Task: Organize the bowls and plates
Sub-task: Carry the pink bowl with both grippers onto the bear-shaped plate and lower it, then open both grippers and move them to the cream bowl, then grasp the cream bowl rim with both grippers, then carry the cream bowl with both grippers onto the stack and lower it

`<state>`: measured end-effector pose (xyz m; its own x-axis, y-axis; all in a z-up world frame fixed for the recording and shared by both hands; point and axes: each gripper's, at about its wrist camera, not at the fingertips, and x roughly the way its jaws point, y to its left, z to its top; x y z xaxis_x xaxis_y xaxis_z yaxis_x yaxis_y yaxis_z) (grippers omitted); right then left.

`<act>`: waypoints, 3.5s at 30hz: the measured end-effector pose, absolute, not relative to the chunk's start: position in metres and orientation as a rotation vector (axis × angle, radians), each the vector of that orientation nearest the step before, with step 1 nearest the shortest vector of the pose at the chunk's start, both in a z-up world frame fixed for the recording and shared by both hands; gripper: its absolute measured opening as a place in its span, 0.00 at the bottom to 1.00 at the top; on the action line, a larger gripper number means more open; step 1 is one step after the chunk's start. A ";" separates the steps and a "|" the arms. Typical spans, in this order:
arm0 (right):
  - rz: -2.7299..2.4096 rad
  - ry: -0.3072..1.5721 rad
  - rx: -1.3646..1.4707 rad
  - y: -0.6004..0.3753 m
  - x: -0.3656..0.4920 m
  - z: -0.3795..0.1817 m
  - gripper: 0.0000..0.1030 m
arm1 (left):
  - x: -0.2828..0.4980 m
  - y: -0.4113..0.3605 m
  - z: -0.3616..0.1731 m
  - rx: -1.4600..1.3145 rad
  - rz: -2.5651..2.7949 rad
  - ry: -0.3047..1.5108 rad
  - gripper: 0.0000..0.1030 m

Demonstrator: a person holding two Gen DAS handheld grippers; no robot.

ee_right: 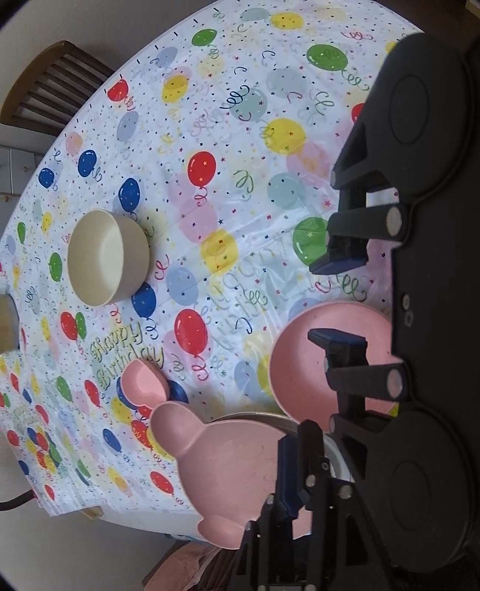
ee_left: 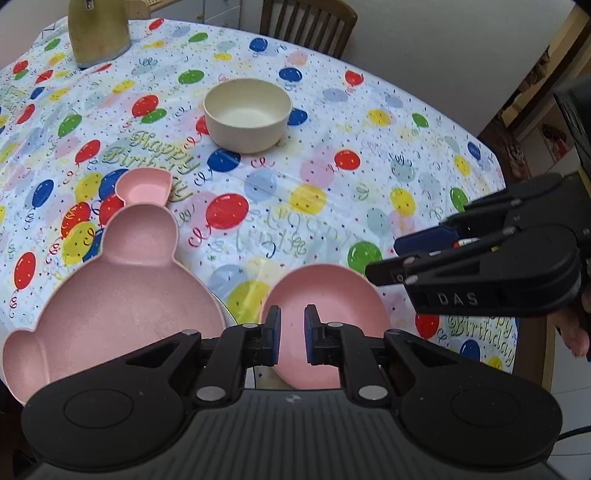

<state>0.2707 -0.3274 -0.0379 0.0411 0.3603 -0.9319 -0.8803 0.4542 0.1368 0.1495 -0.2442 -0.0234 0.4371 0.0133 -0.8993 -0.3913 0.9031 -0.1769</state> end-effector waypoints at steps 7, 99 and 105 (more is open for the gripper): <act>1.038 1.122 -0.516 -0.334 0.268 -0.020 0.40 | 0.148 -0.240 -0.002 -0.367 0.303 1.016 0.61; 0.821 1.172 -0.594 -0.154 0.418 -0.077 0.03 | 0.309 -0.071 -0.088 -0.441 0.343 1.068 0.09; 0.859 1.164 -0.640 -0.153 0.405 -0.068 0.03 | 0.294 -0.075 -0.079 -0.447 0.356 1.083 0.09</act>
